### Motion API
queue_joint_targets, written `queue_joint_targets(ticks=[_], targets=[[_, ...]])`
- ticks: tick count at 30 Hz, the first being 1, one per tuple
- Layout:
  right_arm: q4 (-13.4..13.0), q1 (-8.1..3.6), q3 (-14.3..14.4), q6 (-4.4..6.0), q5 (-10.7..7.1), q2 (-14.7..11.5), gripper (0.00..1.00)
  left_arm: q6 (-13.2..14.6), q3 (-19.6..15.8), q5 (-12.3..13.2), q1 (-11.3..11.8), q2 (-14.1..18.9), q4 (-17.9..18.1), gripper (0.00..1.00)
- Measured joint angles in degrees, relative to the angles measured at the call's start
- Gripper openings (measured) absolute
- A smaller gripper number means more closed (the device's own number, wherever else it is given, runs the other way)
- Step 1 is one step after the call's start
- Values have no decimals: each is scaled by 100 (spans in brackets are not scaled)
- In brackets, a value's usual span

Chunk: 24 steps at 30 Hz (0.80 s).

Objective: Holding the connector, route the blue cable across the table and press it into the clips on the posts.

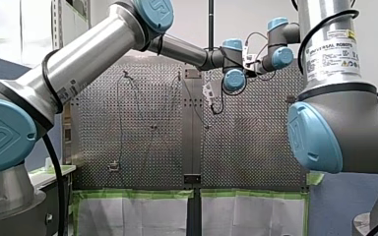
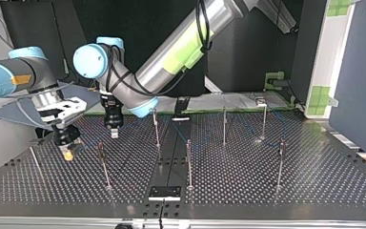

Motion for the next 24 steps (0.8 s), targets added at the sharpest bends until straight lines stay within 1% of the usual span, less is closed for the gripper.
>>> queue_joint_targets(ticks=[3,9,12,15,20,24], targets=[[11,2,0,0,2,-7,0,-32,0,-40,-1,7,-28,0],[32,3,0,0,4,-13,0,-100,-1,-245,4,66,-98,0],[38,3,0,0,5,-16,0,-104,1,-280,26,123,-113,0],[37,4,0,-2,5,-16,0,-59,8,-255,72,151,-68,0],[20,2,0,-1,1,-16,0,41,10,-125,150,156,90,0],[-13,-20,-5,0,-8,-13,0,115,11,-85,234,155,216,0]])
